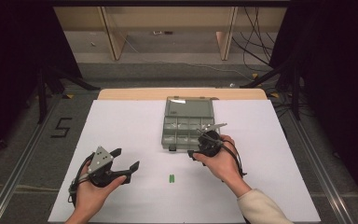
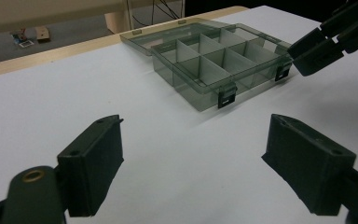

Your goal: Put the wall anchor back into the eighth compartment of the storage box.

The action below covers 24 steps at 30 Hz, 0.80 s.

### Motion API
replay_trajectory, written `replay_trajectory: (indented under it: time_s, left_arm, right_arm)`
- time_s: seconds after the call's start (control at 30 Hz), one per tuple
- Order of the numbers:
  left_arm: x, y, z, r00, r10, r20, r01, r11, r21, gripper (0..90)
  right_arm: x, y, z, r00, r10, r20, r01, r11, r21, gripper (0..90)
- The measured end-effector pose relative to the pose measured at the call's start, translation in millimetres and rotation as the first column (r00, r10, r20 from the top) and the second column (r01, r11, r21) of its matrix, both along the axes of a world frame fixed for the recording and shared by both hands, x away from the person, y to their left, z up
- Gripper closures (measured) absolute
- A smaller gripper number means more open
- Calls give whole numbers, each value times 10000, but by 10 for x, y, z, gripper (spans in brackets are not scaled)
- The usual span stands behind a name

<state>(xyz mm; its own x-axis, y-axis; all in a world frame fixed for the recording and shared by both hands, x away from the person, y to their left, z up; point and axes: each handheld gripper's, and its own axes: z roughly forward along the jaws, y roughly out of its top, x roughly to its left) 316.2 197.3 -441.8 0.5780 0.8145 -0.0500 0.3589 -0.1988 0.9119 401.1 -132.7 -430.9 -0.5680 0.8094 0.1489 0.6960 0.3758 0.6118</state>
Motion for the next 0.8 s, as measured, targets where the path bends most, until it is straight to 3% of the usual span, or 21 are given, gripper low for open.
replay_trajectory:
  time_s: [0.27, 0.3, 0.8]
  left_arm:
    - [-3, -1, 3, 10000, 45, 10, -45, 10000, 8, 182]
    - [-3, -2, 3, 10000, 47, 7, -46, 10000, -23, 182]
    - [-1, -4, -1, 10000, 7, 16, -7, 10000, 13, 182]
  right_arm:
    - [-81, 136, -78, 9979, 646, -56, -647, 9977, -175, 484]
    - [-99, 155, -78, 9975, 651, -258, -657, 9976, -231, 484]
    - [-245, 462, -214, 9858, 1486, -786, -1529, 9869, -521, 496]
